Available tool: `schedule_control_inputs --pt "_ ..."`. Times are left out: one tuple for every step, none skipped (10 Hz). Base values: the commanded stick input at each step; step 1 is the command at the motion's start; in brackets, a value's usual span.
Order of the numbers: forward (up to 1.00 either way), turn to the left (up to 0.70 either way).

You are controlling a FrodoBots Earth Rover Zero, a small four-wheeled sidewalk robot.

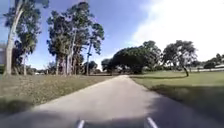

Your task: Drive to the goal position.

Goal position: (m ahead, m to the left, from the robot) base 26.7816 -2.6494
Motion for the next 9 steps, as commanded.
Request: schedule_control_inputs --pt "0.7 0.0" --pt "0.7 0.0" --pt "0.7 0.0" --pt "0.7 0.0" --pt "0.7 0.0" --pt "0.7 0.05" --pt "0.7 0.28" --pt "0.7 0.35" --pt "0.7 0.35"
